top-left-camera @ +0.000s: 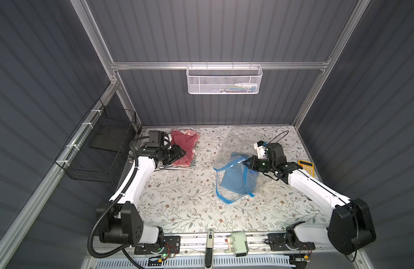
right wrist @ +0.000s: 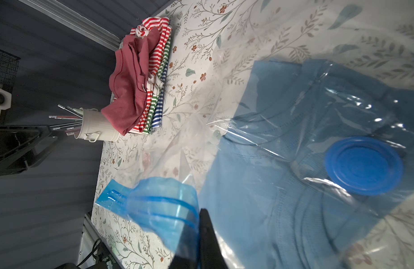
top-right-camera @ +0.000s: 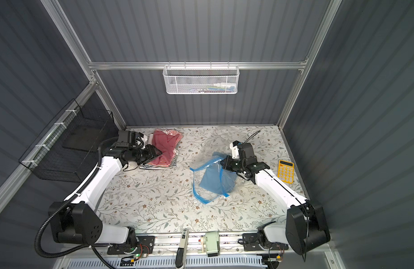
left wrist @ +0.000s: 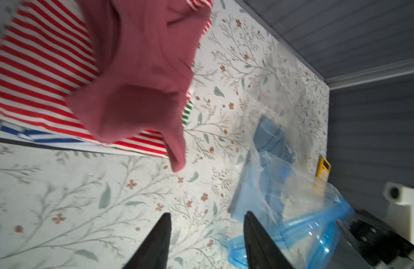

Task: Take the tank top out of the vacuum bag
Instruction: Place the tank top on the tank top, then adjust the tank top.

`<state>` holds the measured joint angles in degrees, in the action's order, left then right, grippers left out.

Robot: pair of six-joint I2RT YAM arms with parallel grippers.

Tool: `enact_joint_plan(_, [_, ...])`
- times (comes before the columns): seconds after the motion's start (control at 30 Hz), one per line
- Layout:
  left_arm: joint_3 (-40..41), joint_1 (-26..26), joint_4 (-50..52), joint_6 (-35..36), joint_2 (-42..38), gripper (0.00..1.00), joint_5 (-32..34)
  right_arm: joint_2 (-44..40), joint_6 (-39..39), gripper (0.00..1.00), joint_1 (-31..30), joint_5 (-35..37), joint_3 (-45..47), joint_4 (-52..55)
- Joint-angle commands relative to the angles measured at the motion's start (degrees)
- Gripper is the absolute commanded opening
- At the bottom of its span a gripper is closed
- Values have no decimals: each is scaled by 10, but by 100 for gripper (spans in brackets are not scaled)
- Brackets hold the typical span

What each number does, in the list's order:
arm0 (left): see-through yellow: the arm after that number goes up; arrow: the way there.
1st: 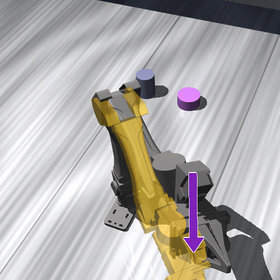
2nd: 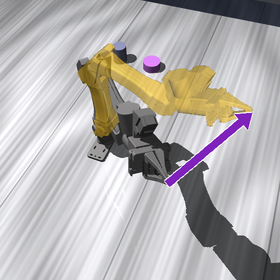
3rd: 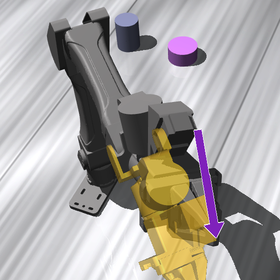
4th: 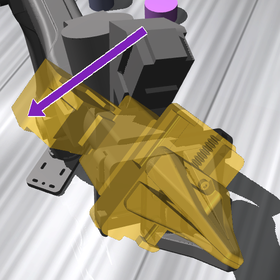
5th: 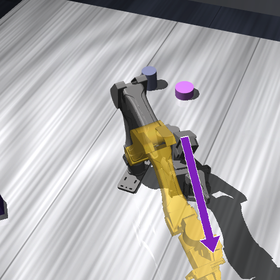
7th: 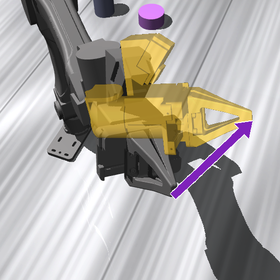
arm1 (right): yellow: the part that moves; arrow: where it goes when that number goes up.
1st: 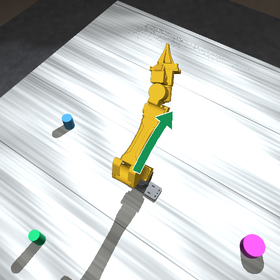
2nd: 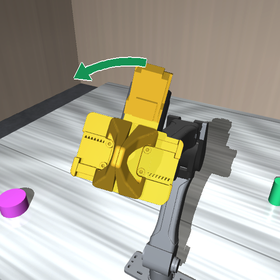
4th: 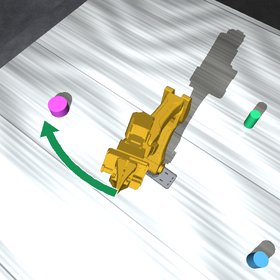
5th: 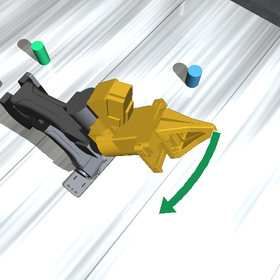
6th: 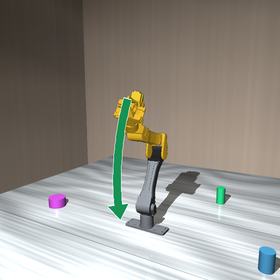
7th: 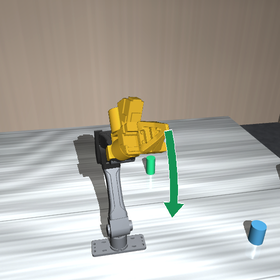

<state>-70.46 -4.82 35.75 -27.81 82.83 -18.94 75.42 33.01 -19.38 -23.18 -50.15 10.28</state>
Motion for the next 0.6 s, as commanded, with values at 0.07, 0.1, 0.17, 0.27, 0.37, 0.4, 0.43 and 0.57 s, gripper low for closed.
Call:
enact_joint_plan(0.07, [-1, 31, -22, 2, 71, 43, 59, -20, -3, 0, 2, 1, -6, 11])
enact_joint_plan(0.1, [4, 36, -33, -8, 82, 43, 62, -24, -4, 0, 2, 5, -5, 13])
enact_joint_plan(0.17, [18, 48, -56, -30, 94, 40, 60, -25, -8, 0, 2, 7, -7, 17])
enact_joint_plan(0.27, [42, 63, -91, -52, 96, 41, 60, -21, -11, 0, 2, 5, -13, 26])
enact_joint_plan(0.37, [52, 66, -103, -58, 100, 43, 54, -17, -11, 0, 2, 4, -16, 23])
enact_joint_plan(0.4, [54, 67, -108, -62, 105, 43, 45, -16, -10, 0, 2, 3, -17, 24])
enact_joint_plan(0.43, [57, 68, -116, -67, 108, 43, 35, -14, -9, 0, 2, 1, -19, 25])
enact_joint_plan(0.57, [63, 71, -140, -85, 131, 41, 26, -17, -7, 0, 3, -2, -18, 26])
